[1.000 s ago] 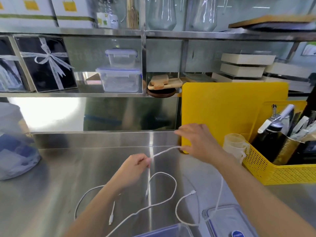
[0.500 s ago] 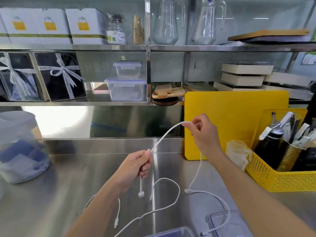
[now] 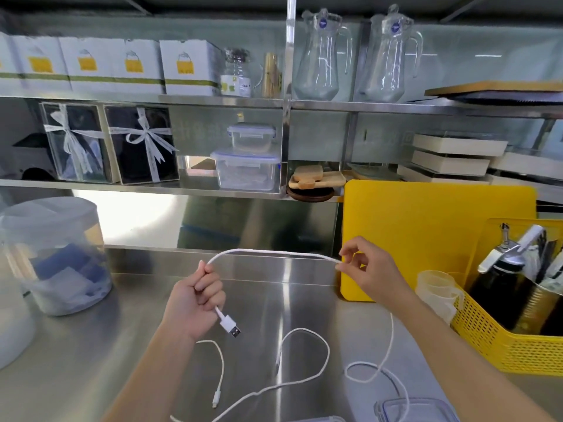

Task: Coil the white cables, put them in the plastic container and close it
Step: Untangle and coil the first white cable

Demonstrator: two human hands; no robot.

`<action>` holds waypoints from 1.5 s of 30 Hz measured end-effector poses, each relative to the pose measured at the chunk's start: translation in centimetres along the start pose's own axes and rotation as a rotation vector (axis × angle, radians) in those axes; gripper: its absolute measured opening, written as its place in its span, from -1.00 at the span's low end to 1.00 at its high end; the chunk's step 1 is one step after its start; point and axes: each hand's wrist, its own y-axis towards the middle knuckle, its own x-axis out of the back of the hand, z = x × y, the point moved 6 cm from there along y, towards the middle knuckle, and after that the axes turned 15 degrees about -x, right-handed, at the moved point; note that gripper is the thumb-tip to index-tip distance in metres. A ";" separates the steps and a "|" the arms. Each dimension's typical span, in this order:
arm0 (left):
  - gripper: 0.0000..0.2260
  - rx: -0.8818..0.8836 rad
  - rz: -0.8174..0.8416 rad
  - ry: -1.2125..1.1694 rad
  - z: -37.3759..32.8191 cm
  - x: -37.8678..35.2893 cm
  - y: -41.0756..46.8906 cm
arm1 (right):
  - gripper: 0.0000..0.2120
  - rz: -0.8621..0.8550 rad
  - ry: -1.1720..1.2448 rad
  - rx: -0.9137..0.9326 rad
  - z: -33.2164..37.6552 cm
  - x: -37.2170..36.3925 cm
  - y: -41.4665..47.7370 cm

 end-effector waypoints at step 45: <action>-0.73 0.134 0.606 0.955 5.1 -8.4 -4.2 | -0.89 -0.086 -0.242 0.323 9.0 2.2 -2.2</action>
